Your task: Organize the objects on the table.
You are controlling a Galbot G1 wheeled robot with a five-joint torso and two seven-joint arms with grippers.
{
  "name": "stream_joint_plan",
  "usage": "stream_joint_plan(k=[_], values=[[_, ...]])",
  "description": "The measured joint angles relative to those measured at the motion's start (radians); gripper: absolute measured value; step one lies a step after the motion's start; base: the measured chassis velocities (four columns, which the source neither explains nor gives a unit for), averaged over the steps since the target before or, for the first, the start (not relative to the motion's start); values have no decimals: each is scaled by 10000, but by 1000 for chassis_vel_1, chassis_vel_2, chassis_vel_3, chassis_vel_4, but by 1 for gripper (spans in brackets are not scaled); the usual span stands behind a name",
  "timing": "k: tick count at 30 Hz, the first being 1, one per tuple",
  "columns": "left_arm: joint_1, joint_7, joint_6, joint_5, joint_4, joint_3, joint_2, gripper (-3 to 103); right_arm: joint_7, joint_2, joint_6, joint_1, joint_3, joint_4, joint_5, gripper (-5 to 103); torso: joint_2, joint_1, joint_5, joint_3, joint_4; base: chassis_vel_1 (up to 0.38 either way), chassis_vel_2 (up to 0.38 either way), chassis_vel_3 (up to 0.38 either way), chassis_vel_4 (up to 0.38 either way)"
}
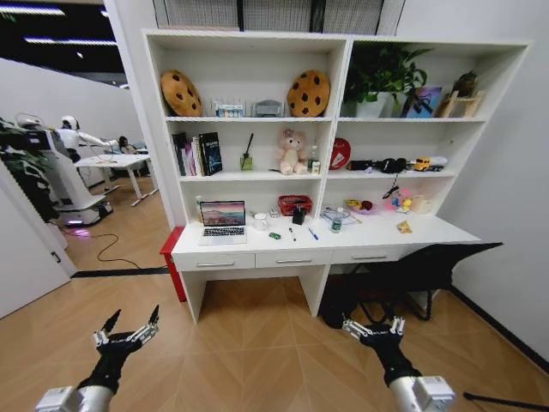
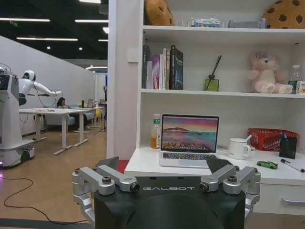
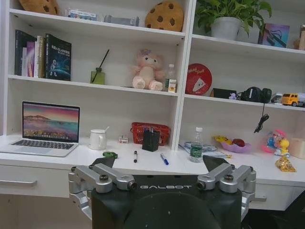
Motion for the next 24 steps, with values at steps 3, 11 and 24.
stream_joint_plan(k=[3, 11, 24], values=[[-31, 4, 15, 7, 4, 4, 14, 100, -12, 5, -14, 1, -2, -34, -1, 100, 0, -1, 0, 0, 0, 0, 0, 0, 0], [-90, 8, 73, 16, 47, 12, 26, 100, -68, -22, -14, -18, 23, -143, 0, 100, 1, -3, 0, 0, 0, -5, 5, 7, -5], [-151, 31, 113, 41, 67, 21, 22, 100, -179, -59, -43, 61, 2, -191, 80, 100, 0, -2, 0, -1, 0, -54, 51, 60, -61]])
